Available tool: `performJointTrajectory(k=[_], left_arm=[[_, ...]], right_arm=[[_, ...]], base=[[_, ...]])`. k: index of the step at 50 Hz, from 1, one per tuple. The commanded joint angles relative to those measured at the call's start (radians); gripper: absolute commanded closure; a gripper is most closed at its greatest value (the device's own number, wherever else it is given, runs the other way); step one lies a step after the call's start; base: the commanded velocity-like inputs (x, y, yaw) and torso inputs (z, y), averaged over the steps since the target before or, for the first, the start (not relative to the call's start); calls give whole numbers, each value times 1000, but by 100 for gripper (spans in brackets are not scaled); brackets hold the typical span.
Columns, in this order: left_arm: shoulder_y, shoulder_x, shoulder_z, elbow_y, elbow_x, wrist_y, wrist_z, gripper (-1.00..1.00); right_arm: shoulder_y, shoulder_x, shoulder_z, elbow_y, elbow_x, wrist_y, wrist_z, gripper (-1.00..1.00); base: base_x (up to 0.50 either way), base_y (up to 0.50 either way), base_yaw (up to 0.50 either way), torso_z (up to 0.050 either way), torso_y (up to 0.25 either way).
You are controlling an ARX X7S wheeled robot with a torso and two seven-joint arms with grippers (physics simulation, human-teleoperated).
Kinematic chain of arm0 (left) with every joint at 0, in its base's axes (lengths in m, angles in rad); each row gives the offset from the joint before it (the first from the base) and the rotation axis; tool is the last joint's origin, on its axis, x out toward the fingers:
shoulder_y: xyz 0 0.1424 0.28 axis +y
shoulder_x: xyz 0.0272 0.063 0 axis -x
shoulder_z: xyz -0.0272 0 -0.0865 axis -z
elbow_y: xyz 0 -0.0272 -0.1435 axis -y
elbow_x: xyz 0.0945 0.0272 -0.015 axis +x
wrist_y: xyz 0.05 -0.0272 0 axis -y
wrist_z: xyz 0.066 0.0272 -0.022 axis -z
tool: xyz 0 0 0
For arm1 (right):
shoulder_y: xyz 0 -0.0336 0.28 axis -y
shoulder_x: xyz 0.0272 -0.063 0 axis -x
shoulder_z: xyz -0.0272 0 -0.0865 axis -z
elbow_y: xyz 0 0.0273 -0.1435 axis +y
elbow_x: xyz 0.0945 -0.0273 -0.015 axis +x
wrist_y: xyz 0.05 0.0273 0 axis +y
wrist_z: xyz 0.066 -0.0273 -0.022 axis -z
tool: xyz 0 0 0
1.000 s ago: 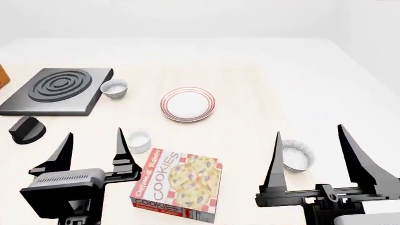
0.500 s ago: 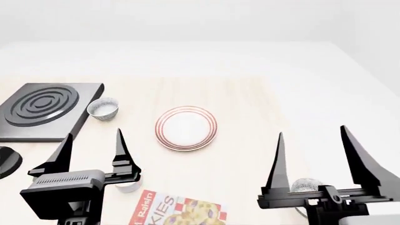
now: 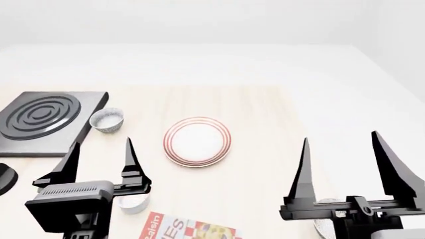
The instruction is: Pick the akita bowl next to the cookies box and place it on the plate.
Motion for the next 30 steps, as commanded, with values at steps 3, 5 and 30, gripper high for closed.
performJointTrajectory(k=[3,5,30], left_arm=[[6,25,14,-15,24,4,22,-100],[9,26,20,-8,24,1,19,-100],[-16,37,79,-12,23,-5,21,-100]], right_arm=[[115,230,150,-248,271,457,98,-100],[187,530,59,-248,571,424,398,-100],[122,1257,592,297,2121,1217,426,-100]], base=[[0,0,0,0,0],[0,0,0,0,0],[0,0,0,0,0]])
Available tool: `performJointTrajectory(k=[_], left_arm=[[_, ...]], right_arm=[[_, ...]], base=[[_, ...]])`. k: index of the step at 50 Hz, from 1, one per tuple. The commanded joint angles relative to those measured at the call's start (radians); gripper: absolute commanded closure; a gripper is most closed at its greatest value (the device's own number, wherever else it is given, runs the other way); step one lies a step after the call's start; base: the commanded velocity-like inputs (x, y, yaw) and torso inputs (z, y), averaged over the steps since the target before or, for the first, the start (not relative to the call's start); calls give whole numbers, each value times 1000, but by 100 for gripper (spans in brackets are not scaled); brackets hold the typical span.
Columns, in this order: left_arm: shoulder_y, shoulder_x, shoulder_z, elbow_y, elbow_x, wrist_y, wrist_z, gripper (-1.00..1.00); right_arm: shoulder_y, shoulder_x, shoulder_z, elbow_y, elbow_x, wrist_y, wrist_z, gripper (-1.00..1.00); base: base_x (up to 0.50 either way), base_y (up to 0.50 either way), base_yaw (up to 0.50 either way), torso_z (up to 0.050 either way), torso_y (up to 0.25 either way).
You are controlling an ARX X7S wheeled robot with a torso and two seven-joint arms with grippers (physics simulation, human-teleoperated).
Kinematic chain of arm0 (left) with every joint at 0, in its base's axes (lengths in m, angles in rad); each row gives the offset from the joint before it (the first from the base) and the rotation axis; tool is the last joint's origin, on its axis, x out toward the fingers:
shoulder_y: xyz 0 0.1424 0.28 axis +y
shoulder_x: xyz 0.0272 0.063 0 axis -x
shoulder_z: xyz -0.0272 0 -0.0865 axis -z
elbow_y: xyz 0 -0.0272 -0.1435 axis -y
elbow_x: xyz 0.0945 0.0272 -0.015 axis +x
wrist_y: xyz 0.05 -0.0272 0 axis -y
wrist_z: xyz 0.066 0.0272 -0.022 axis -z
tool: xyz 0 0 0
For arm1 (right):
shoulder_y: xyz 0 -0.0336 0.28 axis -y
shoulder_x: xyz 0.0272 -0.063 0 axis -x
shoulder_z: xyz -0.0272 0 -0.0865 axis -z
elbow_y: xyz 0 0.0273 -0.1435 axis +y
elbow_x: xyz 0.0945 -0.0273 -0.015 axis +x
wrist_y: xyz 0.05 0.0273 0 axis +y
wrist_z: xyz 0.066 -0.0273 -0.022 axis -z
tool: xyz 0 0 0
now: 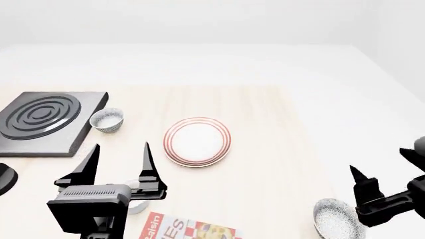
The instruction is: Pick the akita bowl next to the cookies box and place it on the plate.
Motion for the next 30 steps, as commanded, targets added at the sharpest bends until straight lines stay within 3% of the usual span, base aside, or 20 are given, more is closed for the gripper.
performJointTrajectory(k=[1,11,30], left_arm=[[-14,23,1,-6,20,0,17,-100],[-23,23,6,-17,16,8,13,-100],[-27,16,7,-34,8,21,2,-100]], right_arm=[[-18,146,132,223,476,377,34,-100],[-56,111,110,246,611,500,143,-100],[0,99,157,309,551,566,159,-100]], base=[[0,0,0,0,0],[0,0,0,0,0],[0,0,0,0,0]])
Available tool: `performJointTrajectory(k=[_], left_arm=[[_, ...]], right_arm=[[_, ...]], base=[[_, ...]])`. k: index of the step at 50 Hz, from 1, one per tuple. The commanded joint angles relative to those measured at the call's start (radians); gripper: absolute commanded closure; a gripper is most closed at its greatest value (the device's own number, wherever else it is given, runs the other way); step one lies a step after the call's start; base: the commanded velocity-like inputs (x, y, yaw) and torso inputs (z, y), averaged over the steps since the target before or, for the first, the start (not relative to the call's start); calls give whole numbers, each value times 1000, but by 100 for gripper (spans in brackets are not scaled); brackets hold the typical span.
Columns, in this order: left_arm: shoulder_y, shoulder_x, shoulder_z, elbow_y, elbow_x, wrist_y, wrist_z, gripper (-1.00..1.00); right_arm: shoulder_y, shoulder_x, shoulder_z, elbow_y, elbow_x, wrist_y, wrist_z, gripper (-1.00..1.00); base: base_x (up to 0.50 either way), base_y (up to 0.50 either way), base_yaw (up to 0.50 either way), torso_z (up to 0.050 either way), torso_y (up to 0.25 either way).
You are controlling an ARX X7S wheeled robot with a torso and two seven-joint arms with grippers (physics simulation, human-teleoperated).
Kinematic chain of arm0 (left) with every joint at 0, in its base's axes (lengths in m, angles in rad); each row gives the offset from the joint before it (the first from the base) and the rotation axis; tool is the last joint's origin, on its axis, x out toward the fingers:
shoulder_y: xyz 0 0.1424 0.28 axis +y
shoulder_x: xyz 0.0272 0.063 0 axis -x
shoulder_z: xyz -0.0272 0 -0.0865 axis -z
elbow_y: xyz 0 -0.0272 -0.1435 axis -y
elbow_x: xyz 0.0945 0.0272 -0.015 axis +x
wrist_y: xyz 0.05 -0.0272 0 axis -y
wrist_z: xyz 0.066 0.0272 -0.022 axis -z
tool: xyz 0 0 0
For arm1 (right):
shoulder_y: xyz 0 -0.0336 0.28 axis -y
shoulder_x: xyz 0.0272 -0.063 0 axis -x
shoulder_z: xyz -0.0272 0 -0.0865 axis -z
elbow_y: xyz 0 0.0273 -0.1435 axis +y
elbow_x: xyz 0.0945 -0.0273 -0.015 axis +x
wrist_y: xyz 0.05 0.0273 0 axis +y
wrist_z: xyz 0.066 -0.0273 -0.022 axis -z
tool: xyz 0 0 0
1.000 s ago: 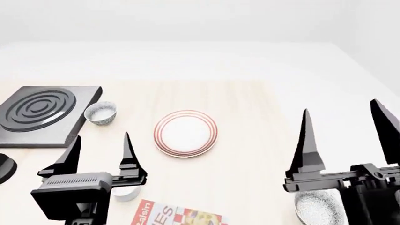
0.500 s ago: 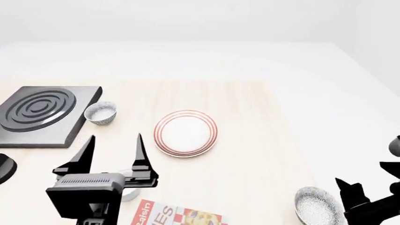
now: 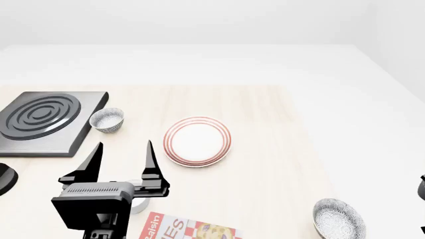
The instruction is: Pick the akita bowl next to the cookies box and place it on the plate.
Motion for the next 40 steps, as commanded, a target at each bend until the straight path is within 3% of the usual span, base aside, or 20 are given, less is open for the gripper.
performJointTrajectory(k=[1,18,33,40], left_arm=[[-2,18,-15,-10,18,7,12,-100],[6,8,-9,-33,18,28,10,-100],[8,2,-2,-44,19,37,5,-100],[6,-3,-1,-49,16,39,4,-100]], right_arm=[[62,-36,85,80,-23,101,19,-100],[99,-1,76,24,-248,-26,-113,-100],[-67,18,-140,-6,-501,-333,-263,-100],[-98,18,-185,-11,-562,-398,-308,-100]], base=[[0,0,0,0,0],[0,0,0,0,0],[0,0,0,0,0],[0,0,0,0,0]])
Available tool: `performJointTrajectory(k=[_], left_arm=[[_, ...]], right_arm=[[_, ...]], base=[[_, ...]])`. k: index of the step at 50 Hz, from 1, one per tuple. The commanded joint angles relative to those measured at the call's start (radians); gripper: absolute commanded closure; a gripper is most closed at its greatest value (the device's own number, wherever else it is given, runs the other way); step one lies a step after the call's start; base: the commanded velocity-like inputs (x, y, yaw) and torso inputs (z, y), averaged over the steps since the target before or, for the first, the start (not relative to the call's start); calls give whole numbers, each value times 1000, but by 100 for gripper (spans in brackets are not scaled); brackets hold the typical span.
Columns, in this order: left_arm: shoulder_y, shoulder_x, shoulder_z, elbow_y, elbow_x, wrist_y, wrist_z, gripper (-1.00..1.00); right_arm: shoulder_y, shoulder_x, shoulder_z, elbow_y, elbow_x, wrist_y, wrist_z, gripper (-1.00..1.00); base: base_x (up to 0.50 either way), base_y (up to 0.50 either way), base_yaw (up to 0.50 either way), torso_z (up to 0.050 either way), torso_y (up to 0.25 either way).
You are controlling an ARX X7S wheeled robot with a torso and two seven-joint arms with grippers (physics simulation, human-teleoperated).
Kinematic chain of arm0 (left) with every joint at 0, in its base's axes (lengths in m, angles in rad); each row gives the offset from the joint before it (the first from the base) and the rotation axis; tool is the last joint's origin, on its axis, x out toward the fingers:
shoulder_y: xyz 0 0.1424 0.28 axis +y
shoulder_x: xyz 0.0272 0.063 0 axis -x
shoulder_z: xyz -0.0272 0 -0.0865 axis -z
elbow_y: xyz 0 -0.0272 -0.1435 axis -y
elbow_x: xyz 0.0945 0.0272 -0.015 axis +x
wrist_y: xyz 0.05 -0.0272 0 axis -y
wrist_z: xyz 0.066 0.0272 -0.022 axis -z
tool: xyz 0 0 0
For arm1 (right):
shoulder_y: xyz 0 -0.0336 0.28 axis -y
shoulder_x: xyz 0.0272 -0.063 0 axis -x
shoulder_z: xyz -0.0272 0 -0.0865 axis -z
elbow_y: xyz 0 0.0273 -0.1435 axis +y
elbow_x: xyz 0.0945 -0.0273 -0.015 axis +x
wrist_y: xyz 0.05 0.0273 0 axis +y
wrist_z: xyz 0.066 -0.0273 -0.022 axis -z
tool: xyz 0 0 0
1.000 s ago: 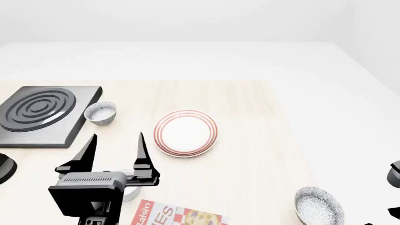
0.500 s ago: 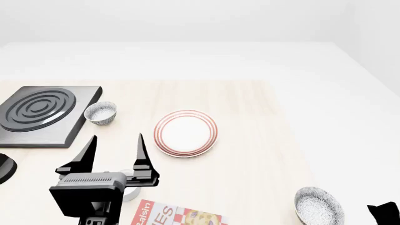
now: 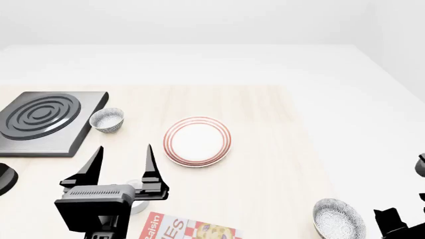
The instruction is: Pick the akita bowl next to the cookies box and place it on the plate.
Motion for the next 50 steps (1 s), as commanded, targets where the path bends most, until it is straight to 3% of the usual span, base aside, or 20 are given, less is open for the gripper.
performJointTrajectory(k=[1,9,17,19,20,22,23,50], left_arm=[[-2,17,-15,-11,20,7,14,-100],[-4,15,-14,-19,19,7,8,-100],[-6,10,-9,-19,20,8,7,-100],[-6,9,-9,-18,20,8,6,-100],[-7,8,-9,-18,19,9,6,-100],[-8,8,-7,-19,19,9,5,-100],[-8,8,-7,-21,20,12,5,-100],[-9,-1,0,-34,15,23,-6,-100]], right_arm=[[-54,0,-62,9,-143,-135,-91,-100],[-54,-1,-79,64,-183,-270,-30,-100],[-74,0,-118,69,-210,-306,-63,-100],[226,-231,-418,112,-298,-6,-54,-100],[376,-263,-548,128,-313,88,-54,-100],[676,-301,-590,160,-331,133,-77,-100],[696,-312,-602,170,-336,147,-84,-100],[736,-362,-650,206,-377,153,-140,-100]], base=[[0,0,0,0,0],[0,0,0,0,0],[0,0,0,0,0],[0,0,0,0,0],[0,0,0,0,0],[0,0,0,0,0],[0,0,0,0,0],[0,0,0,0,0]])
